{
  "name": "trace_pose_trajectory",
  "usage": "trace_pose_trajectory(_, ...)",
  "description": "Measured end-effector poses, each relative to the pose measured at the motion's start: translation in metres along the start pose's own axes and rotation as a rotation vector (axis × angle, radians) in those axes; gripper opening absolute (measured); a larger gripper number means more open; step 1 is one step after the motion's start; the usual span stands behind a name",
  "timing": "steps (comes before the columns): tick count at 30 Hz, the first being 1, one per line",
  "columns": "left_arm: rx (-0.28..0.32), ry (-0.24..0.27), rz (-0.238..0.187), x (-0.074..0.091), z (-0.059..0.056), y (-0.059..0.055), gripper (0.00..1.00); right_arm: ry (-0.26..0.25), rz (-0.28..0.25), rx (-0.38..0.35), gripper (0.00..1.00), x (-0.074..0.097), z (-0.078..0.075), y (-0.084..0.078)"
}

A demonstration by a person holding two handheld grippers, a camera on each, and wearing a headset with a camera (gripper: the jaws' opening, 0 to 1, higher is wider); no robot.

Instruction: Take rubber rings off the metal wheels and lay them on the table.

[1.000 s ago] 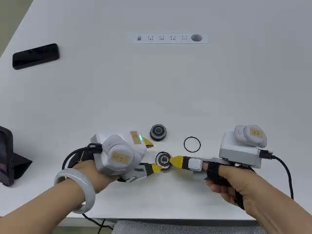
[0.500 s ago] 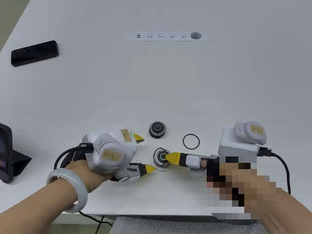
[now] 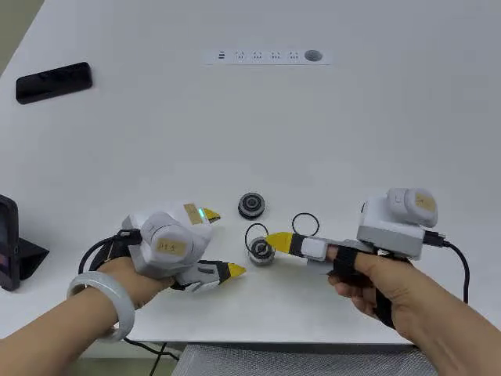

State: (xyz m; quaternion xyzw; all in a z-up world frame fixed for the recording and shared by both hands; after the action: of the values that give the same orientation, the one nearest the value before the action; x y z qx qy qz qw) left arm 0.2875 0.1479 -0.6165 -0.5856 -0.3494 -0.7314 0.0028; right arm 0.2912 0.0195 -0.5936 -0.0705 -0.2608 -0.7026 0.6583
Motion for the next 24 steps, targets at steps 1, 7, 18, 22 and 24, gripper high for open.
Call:
trace_pose_trajectory(1,0.008,0.003,-0.002,0.0,0.001,0.0,0.58,-0.01,-0.018,-0.005,0.02,0.003,-0.002,0.003)
trace_pose_trajectory(7,0.017,0.014,-0.007,0.002,0.001,0.0,0.57,-0.058,-0.101,-0.034,0.02,0.021,-0.013,0.015)
trace_pose_trajectory(18,0.011,0.012,-0.013,0.002,0.0,0.002,0.55,-0.129,-0.167,-0.126,0.02,0.033,-0.039,0.021)
trace_pose_trajectory(22,0.012,0.013,-0.009,0.002,0.002,0.001,0.55,-0.139,-0.166,-0.157,0.02,0.031,-0.046,0.019)
trace_pose_trajectory(24,0.009,0.015,-0.008,0.002,0.003,0.0,0.55,-0.149,-0.167,-0.168,0.02,0.03,-0.049,0.018)
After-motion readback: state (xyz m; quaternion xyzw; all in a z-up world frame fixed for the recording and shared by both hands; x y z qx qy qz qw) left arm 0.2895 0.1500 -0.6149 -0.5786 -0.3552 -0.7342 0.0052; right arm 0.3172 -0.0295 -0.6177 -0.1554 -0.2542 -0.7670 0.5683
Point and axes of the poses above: the centre of the closed fingertips' face, and the gripper's own axes: x roughly backward along the fingers, z roughly to its left, y roughly out of its top, the point moved 5 cm from there along x, roughly backward along the fingers, and after that the axes turned 14 degrees about z, right-handed, at the moved point
